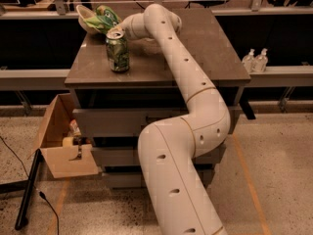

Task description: Pick green rice chip bag from paper bowl and place on counter

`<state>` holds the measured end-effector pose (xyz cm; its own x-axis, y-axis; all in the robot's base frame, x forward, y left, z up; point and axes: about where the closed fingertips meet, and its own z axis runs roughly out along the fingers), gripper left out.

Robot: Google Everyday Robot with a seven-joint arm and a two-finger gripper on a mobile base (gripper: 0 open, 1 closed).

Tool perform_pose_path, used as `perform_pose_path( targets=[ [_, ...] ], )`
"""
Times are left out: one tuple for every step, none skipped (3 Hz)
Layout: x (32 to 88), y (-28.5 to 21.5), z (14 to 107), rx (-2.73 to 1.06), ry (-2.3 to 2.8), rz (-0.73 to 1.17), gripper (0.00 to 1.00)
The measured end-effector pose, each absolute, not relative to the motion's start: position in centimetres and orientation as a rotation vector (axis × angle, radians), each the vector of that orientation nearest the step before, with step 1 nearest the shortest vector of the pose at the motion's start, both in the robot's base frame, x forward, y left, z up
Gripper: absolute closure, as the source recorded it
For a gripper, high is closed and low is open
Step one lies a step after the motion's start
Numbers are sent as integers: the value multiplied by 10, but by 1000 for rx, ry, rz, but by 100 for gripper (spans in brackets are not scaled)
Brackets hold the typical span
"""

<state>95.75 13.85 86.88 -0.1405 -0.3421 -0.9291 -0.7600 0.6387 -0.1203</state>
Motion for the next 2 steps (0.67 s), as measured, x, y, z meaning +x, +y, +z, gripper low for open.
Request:
perform_pose_path(
  targets=[
    [963,129,877,-823,1755,474,100],
    [973,106,894,-740,1755,444,100]
  ],
)
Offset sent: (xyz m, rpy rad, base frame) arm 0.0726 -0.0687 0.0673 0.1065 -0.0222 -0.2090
